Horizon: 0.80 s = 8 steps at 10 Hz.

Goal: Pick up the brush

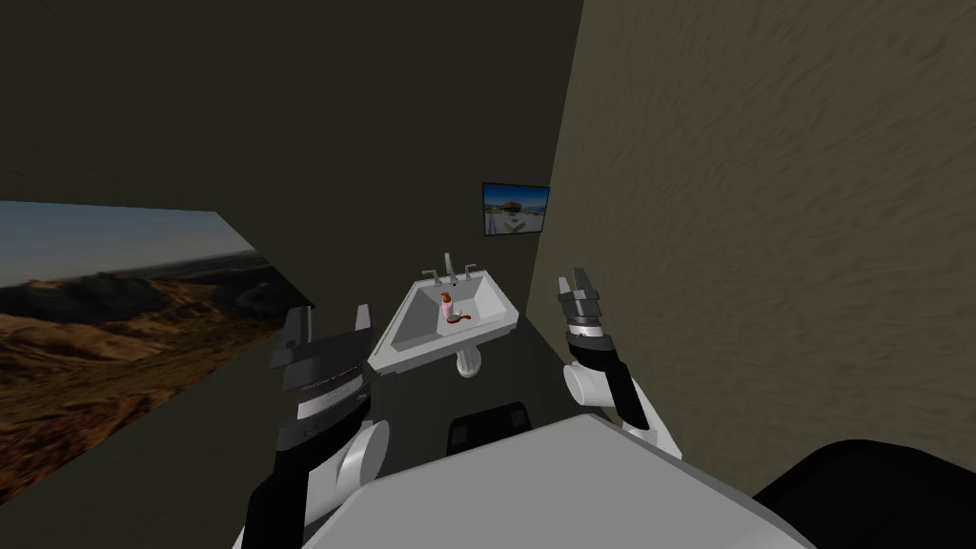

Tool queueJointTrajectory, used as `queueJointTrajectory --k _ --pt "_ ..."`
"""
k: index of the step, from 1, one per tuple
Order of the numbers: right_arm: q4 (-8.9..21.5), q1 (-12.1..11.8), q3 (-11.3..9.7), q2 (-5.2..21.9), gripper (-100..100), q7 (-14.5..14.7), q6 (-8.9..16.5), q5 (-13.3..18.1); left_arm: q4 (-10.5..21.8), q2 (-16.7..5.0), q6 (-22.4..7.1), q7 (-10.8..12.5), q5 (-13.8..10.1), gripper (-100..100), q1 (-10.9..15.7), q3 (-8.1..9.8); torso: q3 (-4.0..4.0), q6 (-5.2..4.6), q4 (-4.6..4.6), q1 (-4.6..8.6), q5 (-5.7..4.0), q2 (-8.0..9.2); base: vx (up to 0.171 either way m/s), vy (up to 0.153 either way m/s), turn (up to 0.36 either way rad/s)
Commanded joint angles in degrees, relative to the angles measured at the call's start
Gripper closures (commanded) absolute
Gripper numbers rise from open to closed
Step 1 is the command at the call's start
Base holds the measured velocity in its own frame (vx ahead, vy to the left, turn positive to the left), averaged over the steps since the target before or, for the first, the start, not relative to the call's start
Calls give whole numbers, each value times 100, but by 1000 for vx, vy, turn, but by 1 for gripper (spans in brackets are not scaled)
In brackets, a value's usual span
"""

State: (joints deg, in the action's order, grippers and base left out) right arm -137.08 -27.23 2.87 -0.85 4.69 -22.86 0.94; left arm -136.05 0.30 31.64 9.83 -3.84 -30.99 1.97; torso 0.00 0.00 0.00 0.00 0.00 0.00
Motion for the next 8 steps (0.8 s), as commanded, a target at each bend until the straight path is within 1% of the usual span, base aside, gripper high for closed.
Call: queueJointTrajectory --k 1,3,5,8 --pt "0 0 0 0 0 0 0 0 99 -270 -124 -15 47 -100 52 42 0 0 0 0 0 0 7 4 -1" --pt "0 0 0 0 0 0 0 0 253 -510 -317 -35 125 -100 153 105 2 0 1 -4 1 -4 10 4 1" --pt "0 0 0 0 0 0 0 0 473 -729 -590 -59 240 -100 314 194 3 0 1 -1 1 -5 6 -8 7" --pt "0 0 0 0 0 0 0 0 918 -1020 -1099 -98 487 -100 697 369 3 0 1 7 -1 -4 3 -32 16"
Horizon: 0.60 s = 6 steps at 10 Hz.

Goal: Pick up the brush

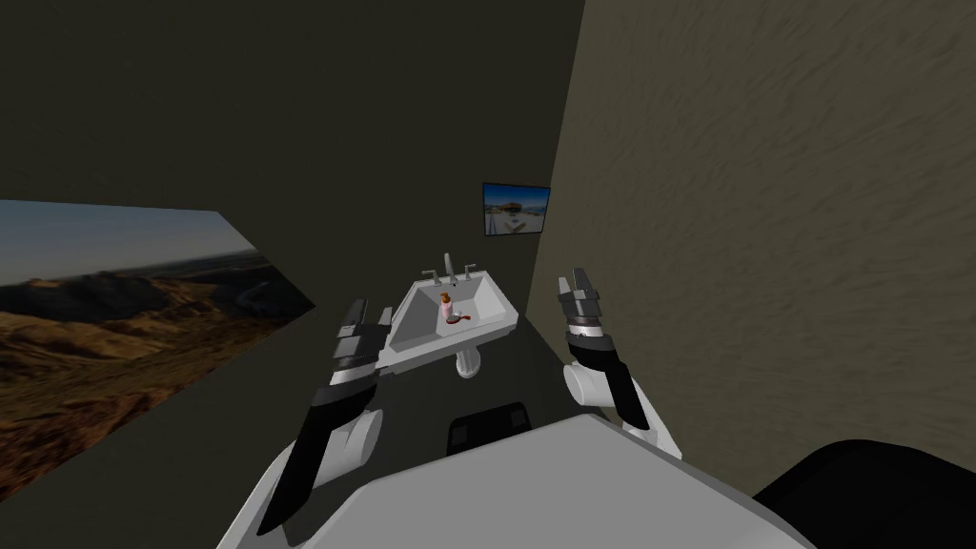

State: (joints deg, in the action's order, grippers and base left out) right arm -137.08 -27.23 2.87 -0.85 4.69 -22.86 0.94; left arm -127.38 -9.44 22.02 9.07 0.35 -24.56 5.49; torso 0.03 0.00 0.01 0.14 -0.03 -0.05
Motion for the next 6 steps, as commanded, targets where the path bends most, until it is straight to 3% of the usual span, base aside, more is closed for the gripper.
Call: queueJointTrajectory --k 1,6 --pt "0 0 0 0 0 0 0 0 52 -46 -177 -22 67 -100 55 18 0 0 0 0 0 0 2 -35 5" --pt "0 0 0 0 0 0 0 0 662 -346 -884 -58 402 -100 624 241 -2 0 -1 7 -2 3 -1 -45 16"
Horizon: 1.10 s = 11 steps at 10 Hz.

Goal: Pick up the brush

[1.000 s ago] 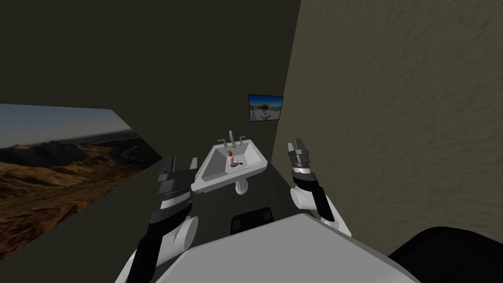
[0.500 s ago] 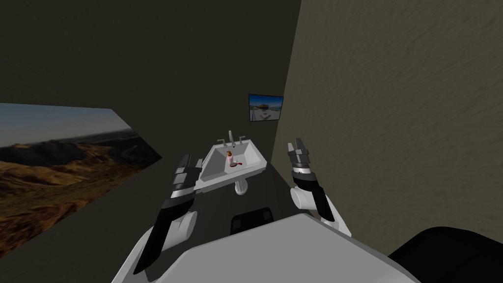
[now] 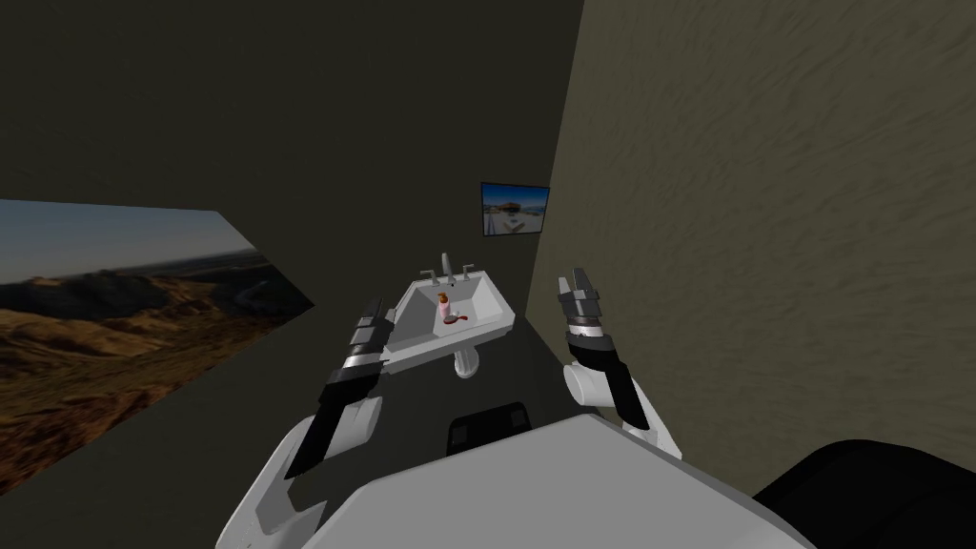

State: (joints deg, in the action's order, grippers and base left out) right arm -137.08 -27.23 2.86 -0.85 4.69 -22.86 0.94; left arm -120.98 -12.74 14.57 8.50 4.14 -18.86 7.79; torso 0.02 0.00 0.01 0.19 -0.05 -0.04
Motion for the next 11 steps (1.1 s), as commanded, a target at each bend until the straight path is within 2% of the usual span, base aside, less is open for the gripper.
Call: queueJointTrajectory --k 1,2,3,4,5,6,7,8,9,10,11 --pt "0 0 0 0 0 0 0 0 266 -126 -286 -12 154 -100 282 96 0 0 0 0 0 0 0 -68 17" --pt "0 0 0 0 0 0 0 0 266 -126 -418 -12 154 -100 282 96 0 0 0 5 -1 0 1 -55 14" --pt "0 0 0 0 0 0 0 0 499 -240 -636 -22 292 -100 526 187 0 0 0 2 0 1 3 -63 24" --pt "0 0 0 0 0 0 0 0 529 -240 -707 -22 292 -100 526 187 1 0 0 3 0 -1 5 -54 13" --pt "0 0 0 0 0 0 0 0 808 -353 -902 -31 437 -100 786 283 1 1 0 0 0 -1 7 -71 23" --pt "0 0 0 0 0 0 0 0 808 -353 -1010 -31 437 -100 786 283 1 1 0 5 -1 -1 2 -61 17" --pt "0 0 0 0 0 0 0 0 1027 -464 -1218 -39 588 -100 1031 382 0 1 0 3 -1 0 0 -77 22" --pt "0 0 0 0 0 0 0 0 1104 -464 -1324 -39 588 -100 1058 382 0 0 0 7 -2 0 4 -68 17" --pt "0 0 0 0 0 0 0 0 1340 -569 -1541 -47 743 -100 1330 487 0 1 0 6 -1 0 -3 -85 27" --pt "0 0 0 0 0 0 0 0 1415 -569 -1649 -47 743 -100 1338 487 0 0 0 11 -2 1 7 -77 13" --pt "0 0 0 0 0 0 0 0 1667 -667 -1853 -54 900 -100 1621 595 1 1 1 9 -2 -1 8 -88 21"
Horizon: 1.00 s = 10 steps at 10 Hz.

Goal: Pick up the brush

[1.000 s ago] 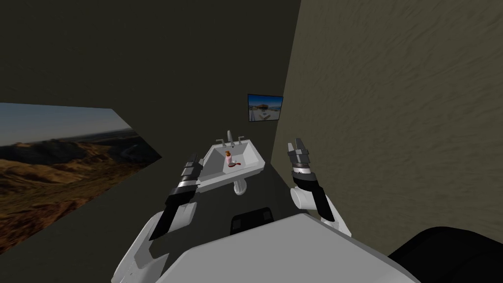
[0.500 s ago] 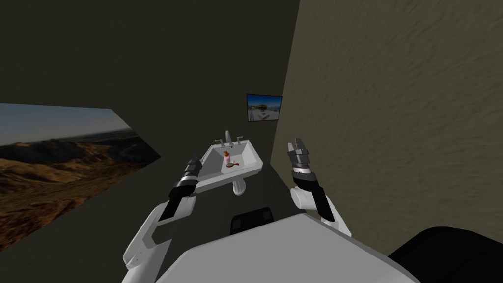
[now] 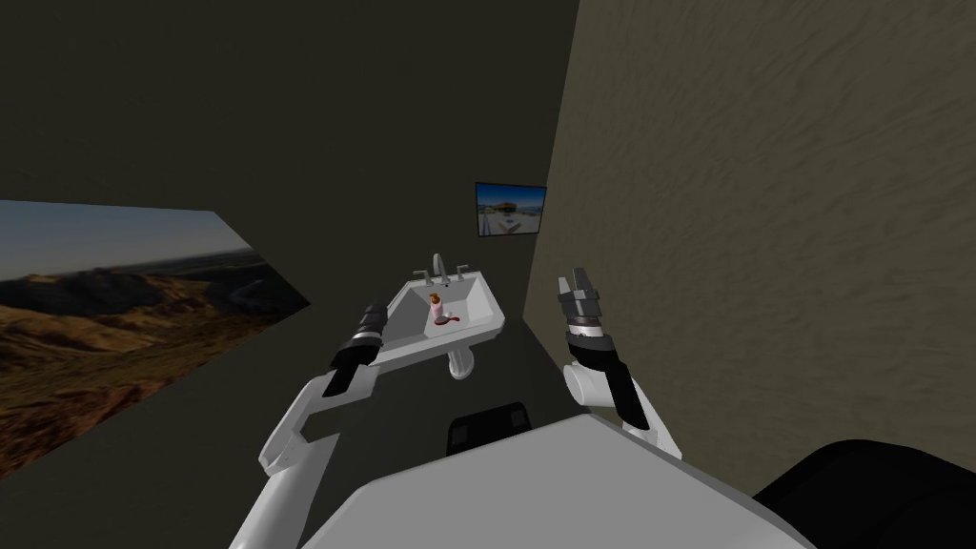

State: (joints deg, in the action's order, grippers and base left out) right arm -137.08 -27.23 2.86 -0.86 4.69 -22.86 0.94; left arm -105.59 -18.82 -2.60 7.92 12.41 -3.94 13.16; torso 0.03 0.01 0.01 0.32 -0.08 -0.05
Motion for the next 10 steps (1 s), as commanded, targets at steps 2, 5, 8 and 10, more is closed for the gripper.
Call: queueJointTrajectory --k 2,5,8,10 --pt "0 0 0 0 0 0 0 0 419 -148 -441 -3 232 -100 381 170 0 0 0 -5 1 0 17 -78 23" --pt "0 0 0 1 0 0 0 0 765 -229 -915 -9 391 -100 689 284 0 1 0 -16 3 1 10 -56 12" --pt "0 0 0 0 0 0 0 0 1244 -299 -1299 -15 550 -100 993 398 4 0 1 3 -1 -7 22 -88 17" --pt "0 0 0 0 0 0 0 0 1606 -356 -1593 -21 707 -100 1280 512 5 0 2 6 -1 -8 25 -95 15"
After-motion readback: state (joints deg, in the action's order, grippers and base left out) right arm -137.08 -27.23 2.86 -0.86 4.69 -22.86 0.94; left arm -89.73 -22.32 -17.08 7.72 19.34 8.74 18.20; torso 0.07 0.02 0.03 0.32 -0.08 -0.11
